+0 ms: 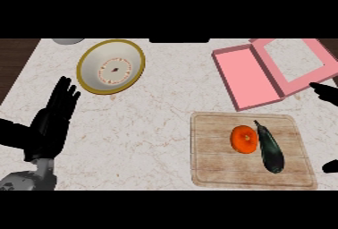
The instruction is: Pick the squash from the cutting board and place it in the cardboard box
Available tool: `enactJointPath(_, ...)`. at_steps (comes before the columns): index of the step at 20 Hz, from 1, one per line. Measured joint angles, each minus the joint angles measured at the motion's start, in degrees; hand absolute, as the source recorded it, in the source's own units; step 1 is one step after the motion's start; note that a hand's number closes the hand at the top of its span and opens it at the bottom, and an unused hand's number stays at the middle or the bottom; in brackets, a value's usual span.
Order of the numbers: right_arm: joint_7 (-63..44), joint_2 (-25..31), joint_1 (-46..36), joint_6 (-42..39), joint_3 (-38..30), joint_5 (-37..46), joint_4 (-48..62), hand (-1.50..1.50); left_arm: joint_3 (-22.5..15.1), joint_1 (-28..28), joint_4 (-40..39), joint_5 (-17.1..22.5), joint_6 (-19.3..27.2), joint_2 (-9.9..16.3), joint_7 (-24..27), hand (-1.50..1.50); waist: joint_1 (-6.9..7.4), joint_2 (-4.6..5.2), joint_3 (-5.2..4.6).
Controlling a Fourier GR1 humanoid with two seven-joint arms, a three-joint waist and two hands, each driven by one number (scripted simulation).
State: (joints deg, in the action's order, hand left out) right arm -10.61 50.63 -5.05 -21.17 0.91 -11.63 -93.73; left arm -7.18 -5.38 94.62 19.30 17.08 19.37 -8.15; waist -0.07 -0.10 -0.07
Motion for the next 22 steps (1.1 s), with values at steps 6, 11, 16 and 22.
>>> enactJointPath(6,-7.78,-5.34,-1.15,-0.05,1.23,2.91,-5.11,-1.50,0.52,-0.49,1.52,-2.22,0.28,-1.66,-2.28,0.00,0.08,0.03,0.03)
enactJointPath(11,-11.87,-9.29,-0.67,-0.86,1.58,6.74,-6.43,-1.50,3.28,-1.67,-1.78,-1.99,-3.05,-2.32,-0.94,0.00,0.00,0.07,0.05)
enactJointPath(16,-12.83,-14.52,0.18,-1.65,2.29,10.83,-6.57,-1.50,3.71,-0.05,-0.69,-3.83,-3.52,-4.10,-1.15,0.00,0.06,0.08,0.08)
enactJointPath(22,-13.45,-19.13,-0.91,-2.66,1.55,15.91,-5.20,-1.50,4.81,-0.73,-1.48,-5.64,-4.60,-6.06,-1.03,0.00,0.08,0.08,0.06)
